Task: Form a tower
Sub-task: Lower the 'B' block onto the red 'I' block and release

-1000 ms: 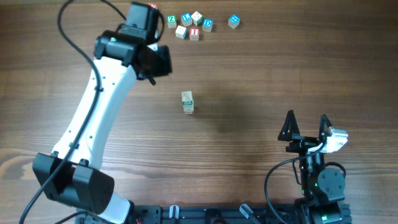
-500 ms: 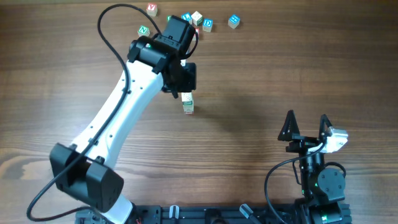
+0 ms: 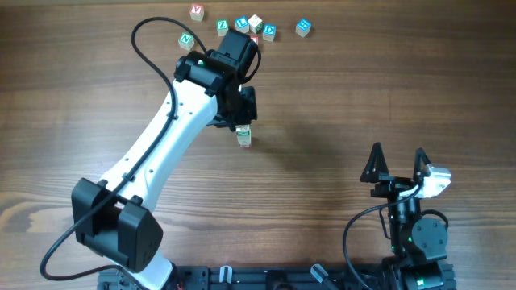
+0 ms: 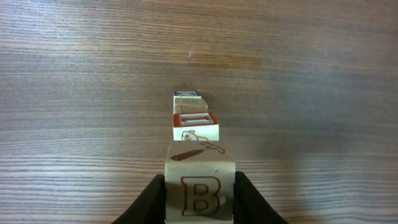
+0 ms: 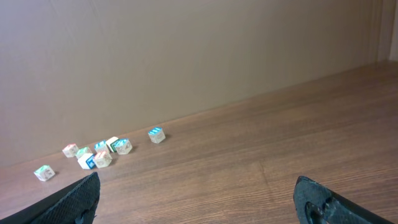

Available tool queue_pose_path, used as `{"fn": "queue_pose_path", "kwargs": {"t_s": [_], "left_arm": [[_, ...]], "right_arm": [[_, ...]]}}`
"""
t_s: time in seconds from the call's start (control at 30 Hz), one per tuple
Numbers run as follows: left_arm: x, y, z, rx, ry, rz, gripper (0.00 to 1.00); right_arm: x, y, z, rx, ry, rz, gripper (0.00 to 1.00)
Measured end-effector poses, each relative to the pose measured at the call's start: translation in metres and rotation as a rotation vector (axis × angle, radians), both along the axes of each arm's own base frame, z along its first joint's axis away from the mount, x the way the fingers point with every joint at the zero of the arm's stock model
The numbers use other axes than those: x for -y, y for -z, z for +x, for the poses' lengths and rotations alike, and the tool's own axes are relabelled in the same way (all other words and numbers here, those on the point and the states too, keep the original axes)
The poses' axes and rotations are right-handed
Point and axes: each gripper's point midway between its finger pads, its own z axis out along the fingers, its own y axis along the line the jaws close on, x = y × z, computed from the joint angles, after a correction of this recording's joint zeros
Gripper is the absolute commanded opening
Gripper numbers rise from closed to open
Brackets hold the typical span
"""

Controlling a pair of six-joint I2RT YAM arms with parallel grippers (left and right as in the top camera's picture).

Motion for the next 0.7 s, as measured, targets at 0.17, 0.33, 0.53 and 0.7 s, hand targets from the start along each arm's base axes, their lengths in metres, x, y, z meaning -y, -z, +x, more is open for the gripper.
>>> {"fn": "queue_pose_path", "kwargs": {"t_s": [0.17, 0.33, 0.53, 0.7], "left_arm": [[0.003, 0.01, 0.005, 0.017, -0.018, -0.013, 0.25], [0.003, 0.012, 0.006, 0.017, -0.032, -0.017, 0.25], [0.005, 0.012, 0.005, 0.016, -0.031, -0.018, 0.26], [0.012, 0.013, 0.001, 0.015, -0.011, -0.017, 0.28]], "right_arm": [[0.0, 0.0, 0.0, 0.0, 0.0, 0.0, 1.0], [0.0, 0.0, 0.0, 0.0, 0.0, 0.0, 1.0], [0.0, 0.0, 0.0, 0.0, 0.0, 0.0, 1.0], [0.0, 0.0, 0.0, 0.0, 0.0, 0.0, 1.0]]}}
